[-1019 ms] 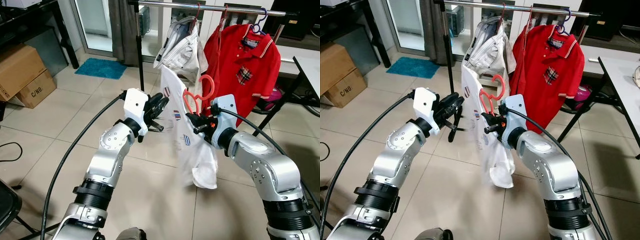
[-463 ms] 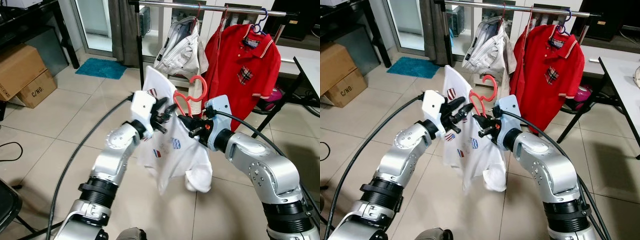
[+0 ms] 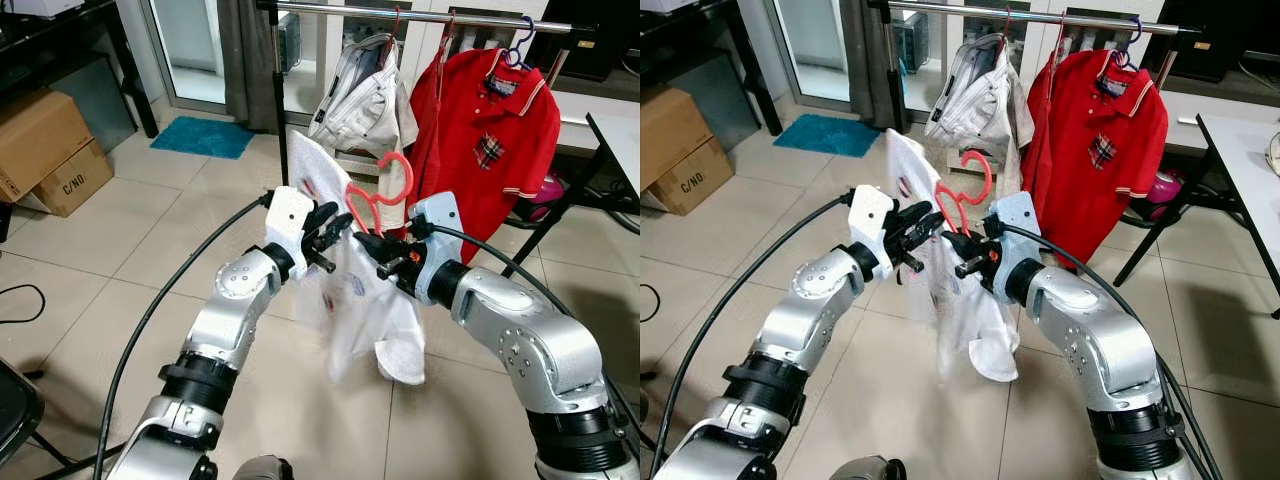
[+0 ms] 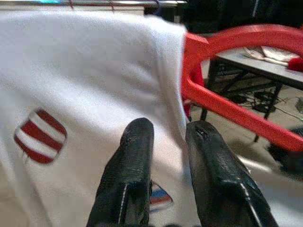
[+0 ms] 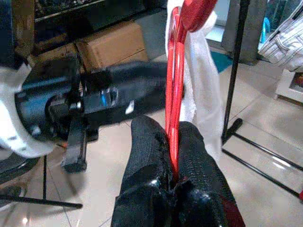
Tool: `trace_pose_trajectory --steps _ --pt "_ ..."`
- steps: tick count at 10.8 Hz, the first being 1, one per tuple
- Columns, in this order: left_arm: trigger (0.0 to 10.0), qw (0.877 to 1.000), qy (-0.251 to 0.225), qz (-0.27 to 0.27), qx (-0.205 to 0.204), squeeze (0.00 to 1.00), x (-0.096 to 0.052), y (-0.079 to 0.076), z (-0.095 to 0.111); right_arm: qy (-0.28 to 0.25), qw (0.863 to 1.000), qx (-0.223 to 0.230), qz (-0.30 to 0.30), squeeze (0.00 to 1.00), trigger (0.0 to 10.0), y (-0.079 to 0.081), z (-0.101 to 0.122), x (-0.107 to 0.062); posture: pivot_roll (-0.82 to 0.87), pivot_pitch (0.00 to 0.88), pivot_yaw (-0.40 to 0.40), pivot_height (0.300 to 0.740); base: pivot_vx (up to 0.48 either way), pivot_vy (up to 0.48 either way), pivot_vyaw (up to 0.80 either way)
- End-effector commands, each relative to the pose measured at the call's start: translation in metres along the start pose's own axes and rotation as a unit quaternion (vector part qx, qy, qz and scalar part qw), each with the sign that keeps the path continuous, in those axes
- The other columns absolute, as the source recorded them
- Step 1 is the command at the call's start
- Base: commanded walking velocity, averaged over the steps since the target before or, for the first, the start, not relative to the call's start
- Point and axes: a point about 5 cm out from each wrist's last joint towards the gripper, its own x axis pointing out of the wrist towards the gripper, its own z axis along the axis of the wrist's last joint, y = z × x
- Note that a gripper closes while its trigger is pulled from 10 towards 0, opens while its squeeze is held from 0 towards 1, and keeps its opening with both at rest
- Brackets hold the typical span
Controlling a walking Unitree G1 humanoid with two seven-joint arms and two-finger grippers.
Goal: Hang hanger
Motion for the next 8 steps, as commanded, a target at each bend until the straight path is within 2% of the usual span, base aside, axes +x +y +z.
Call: trace_pose_trajectory --steps 1,6,8 --pt "0.0 1.000 -0.003 0.011 0.006 0.00 0.002 0.004 0.004 -0.011 1.000 -0.006 0.013 0.00 10.0 0.004 0.005 -0.001 -0.04 0.000 0.025 0.740 0.000 0.000 0.00" --pt "0.0 1.000 0.001 -0.004 0.003 0.00 0.000 0.003 -0.001 -0.011 1.000 -0.006 0.014 0.00 10.0 0.004 0.005 -0.001 -0.05 0.000 0.025 0.740 0.000 0.000 0.00" --pt "0.0 1.000 0.012 0.015 -0.015 0.00 -0.002 0.006 -0.006 -0.010 1.000 -0.006 0.010 0.00 10.0 0.004 0.005 -0.002 -0.05 0.000 0.027 0.740 0.000 0.000 0.00"
